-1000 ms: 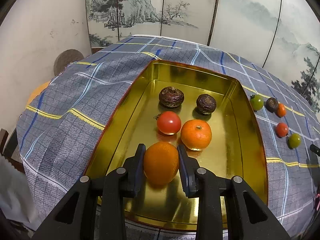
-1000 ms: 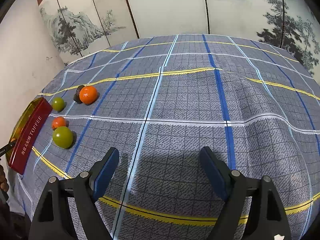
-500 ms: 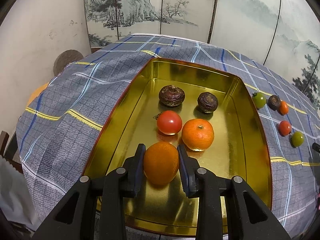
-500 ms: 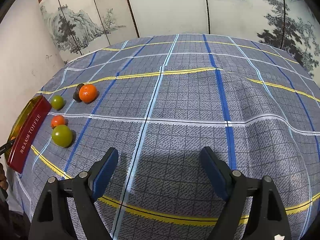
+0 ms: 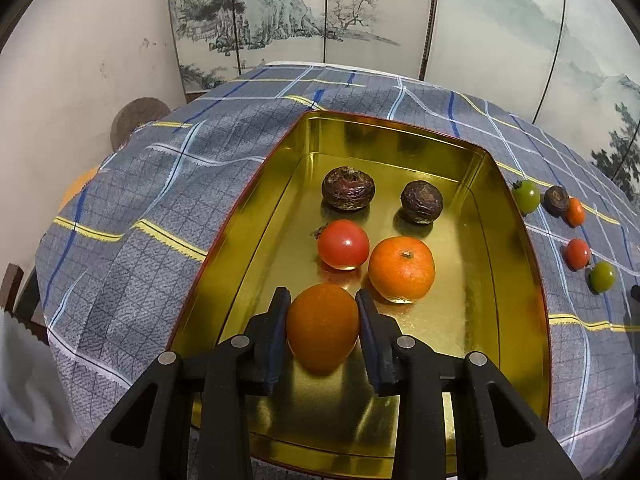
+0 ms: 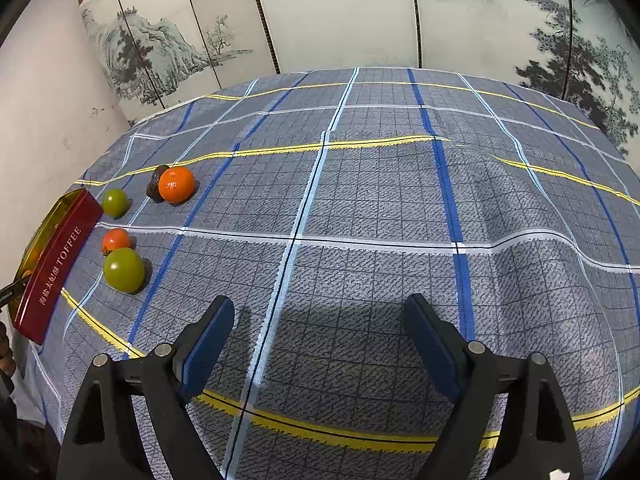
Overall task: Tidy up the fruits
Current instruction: 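Open the left gripper to release the orange in the tin, then grasp the green tomato on the table with the right gripper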
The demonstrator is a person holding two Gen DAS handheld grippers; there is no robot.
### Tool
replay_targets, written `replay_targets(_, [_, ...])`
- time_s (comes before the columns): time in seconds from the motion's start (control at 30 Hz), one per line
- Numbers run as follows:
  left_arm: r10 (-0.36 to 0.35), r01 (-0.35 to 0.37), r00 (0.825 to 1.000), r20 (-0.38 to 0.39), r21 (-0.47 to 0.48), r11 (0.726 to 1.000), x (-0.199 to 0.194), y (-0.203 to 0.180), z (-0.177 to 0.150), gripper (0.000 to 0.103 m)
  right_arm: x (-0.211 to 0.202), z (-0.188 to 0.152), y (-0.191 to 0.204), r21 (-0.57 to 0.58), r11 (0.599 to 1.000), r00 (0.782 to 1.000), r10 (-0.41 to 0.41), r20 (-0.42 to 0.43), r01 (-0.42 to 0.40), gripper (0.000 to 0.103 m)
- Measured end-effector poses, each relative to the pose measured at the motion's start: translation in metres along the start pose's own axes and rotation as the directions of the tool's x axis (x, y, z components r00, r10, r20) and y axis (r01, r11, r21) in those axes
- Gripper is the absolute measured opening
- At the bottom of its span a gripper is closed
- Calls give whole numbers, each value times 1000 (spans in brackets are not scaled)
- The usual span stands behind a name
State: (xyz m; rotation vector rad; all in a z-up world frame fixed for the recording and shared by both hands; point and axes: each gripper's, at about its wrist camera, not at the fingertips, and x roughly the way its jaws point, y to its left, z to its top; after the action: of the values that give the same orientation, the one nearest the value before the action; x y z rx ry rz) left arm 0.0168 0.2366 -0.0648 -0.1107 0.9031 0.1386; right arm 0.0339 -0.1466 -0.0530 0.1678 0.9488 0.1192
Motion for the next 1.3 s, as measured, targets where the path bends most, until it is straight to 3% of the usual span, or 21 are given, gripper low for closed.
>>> replay_targets(0.13, [1,-1,1000,4,9,1000,-2,0,1,37,0,0,0,-2,1000,1000,-1,-1,1,85])
replay_targets(0.33, [14,-16,997,74,23,1000,-18,-2,4,60,0,0,0,-4,1000,1000,1,-4,-1,87])
replay_targets(0.67, [-21,17,993,114,30,999,-49,-11,6,63,-3,-1,11,-38,999,999,-29,20,29,86])
replay_targets(0.77, [-28,22,991,134,45,999,-61,-15,3,70,-14,-2,36,-80,994,996,75,48,-71,86])
replay_targets(0.83, [-36,31,990,138,42,999,-67,-17,3,71,-22,-1,67,-168,974,985,165,53,-154,86])
replay_targets(0.93, [-64,61,988,138,28,998,-73,-17,0,71,-18,3,102,-275,939,975,220,16,-207,85])
replay_targets(1.17, [-79,77,989,126,21,997,-79,-18,-3,71,8,13,134,-366,903,972,232,-31,-228,85])
replay_targets(1.3, [-77,75,990,117,23,997,-79,-19,-4,71,23,16,138,-378,901,976,211,-53,-215,74])
